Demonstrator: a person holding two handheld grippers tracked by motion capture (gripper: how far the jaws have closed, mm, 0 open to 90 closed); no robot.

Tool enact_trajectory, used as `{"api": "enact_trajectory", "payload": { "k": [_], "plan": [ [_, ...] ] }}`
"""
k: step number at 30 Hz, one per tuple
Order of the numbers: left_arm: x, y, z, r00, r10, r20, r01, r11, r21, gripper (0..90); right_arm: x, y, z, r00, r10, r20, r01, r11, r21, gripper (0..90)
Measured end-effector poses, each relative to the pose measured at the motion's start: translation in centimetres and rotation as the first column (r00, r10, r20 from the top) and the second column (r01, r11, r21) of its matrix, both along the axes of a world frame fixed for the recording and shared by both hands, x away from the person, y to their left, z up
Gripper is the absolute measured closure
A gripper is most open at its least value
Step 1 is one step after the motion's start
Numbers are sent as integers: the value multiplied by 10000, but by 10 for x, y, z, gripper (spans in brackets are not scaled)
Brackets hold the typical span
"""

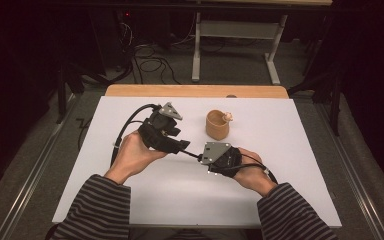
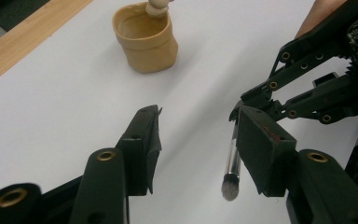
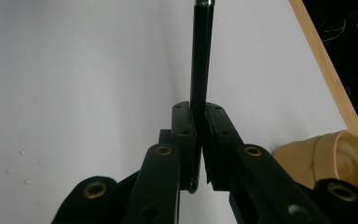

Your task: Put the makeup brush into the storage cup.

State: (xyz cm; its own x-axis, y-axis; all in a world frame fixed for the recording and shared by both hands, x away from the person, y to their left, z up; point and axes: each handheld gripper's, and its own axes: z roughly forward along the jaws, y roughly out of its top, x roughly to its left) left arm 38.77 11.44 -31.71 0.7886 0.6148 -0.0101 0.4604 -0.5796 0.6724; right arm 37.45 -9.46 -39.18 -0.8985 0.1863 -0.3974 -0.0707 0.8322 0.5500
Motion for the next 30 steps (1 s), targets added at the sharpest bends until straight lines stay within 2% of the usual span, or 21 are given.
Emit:
{"api": "enact_trajectory", "payload": {
  "k": [8, 15, 20, 25, 30],
  "plan": [
    [0, 12, 1, 9985, 510, 221, -505, 9985, -229, 480, -1, -5, -2, 9998, -112, -148, 113, 9999, 55, 857],
    [-1, 21, -6, 9948, 945, 389, -926, 9946, -469, 482, 1, -13, 2, 9993, -209, -294, 221, 9989, 417, 857],
    [-4, 28, -8, 9905, 1196, 680, -1146, 9907, -732, 497, 2, -19, 5, 9984, -346, -455, 377, 9969, 694, 857],
    [-6, 33, -11, 9873, 1406, 739, -1335, 9867, -931, 506, 2, -23, 7, 9977, -448, -510, 493, 9947, 899, 857],
    [-7, 38, -14, 9852, 1526, 782, -1455, 9853, -896, 511, 2, -26, 10, 9973, -506, -530, 562, 9923, 1108, 857]
  ]
}}
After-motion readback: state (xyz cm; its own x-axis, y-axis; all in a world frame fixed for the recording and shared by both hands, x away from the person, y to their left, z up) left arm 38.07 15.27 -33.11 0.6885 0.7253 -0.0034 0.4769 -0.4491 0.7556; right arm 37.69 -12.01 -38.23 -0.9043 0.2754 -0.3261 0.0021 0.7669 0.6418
